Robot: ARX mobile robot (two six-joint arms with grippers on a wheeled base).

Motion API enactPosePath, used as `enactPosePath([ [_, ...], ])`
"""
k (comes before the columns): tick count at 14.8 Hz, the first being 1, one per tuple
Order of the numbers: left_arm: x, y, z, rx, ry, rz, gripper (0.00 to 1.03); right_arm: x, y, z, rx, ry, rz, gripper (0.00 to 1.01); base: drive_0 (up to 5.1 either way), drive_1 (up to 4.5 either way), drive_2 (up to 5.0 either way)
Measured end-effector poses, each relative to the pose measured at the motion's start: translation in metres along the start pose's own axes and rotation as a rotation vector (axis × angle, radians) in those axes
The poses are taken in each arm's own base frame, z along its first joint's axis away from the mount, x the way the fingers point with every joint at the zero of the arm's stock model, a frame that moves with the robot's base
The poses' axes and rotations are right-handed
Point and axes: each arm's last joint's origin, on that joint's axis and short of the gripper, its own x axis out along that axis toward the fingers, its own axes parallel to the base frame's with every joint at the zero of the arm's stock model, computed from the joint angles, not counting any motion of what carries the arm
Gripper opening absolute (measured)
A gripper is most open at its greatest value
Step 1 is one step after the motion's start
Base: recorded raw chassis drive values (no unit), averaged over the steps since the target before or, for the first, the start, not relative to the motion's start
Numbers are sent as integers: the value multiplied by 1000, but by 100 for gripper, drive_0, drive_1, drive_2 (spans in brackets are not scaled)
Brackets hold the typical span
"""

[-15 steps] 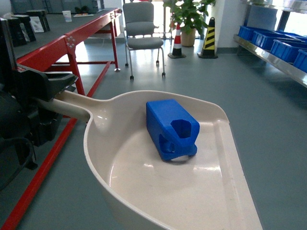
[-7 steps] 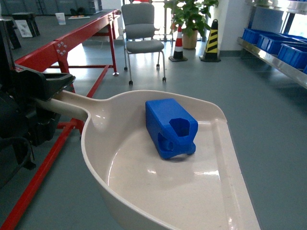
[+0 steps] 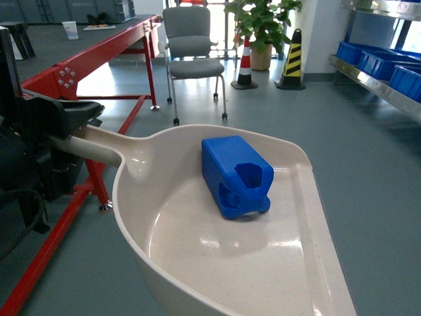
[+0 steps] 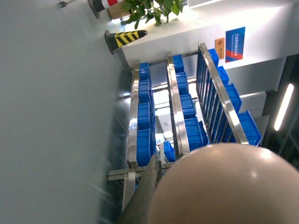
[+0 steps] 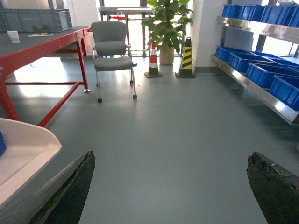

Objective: Place part in tray to right shelf

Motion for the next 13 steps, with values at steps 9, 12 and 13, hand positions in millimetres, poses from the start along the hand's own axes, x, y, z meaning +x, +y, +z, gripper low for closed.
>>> enactPosePath([
  [9, 0, 1, 0, 1, 2, 6, 12, 0, 0, 0, 0, 5, 0, 98, -3, 429, -435],
  [12, 1, -1, 0, 0, -4, -5, 12, 0, 0, 0, 0, 3, 0, 98, 7, 295, -281],
  [13, 1, 1, 0, 1, 2, 5, 12, 0, 0, -1, 0, 9, 0, 98, 0, 0, 0],
])
